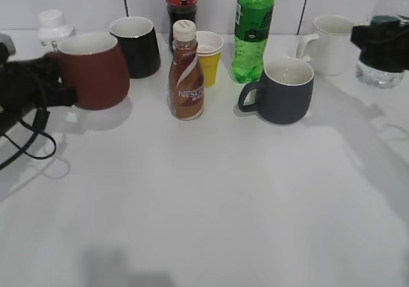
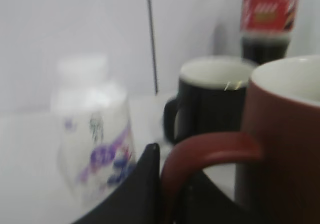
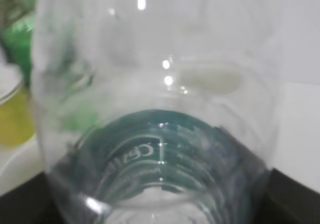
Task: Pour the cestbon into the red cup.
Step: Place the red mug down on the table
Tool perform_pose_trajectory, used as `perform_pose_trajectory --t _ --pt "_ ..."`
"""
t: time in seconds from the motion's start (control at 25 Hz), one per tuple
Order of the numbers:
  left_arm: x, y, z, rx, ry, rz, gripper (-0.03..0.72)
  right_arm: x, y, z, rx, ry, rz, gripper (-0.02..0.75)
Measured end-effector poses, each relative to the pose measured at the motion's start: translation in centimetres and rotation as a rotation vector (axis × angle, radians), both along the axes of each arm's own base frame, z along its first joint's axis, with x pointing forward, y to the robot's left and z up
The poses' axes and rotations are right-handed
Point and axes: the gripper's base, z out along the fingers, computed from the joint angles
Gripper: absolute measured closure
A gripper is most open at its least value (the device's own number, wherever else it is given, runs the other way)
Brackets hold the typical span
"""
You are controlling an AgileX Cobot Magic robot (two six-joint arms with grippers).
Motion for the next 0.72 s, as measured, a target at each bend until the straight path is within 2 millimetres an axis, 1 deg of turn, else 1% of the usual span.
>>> perform_pose_trajectory --t 0.08,0.2,0.4,0.48,0.56,0.72 --pt "0.5 0.1 -1.4 0.0 0.04 0.019 0.648 0.3 -0.6 -0.3 0.02 -0.036 -0.058 0.263" --pt "1.5 -0.1 -2.6 0.015 0.061 0.021 0.648 1.2 -0.8 -1.7 0.024 -0.069 -0.092 0.263" --pt "3.3 -0.5 -3.0 0.02 0.034 0.013 0.648 2.4 -0.7 -4.8 0.032 -0.047 -0.096 0.263" --pt "3.6 -0.6 -3.3 0.04 0.028 0.01 0.648 2.6 -0.7 -5.6 0.033 -0.036 -0.097 0.263" --pt "3.6 -0.7 -3.7 0.053 0.034 0.003 0.648 2.7 -0.7 -6.0 0.033 -0.027 -0.097 0.263" --pt "3.7 -0.7 -4.8 0.058 0.054 -0.002 0.648 2.8 -0.7 -5.8 0.041 -0.059 -0.094 0.263"
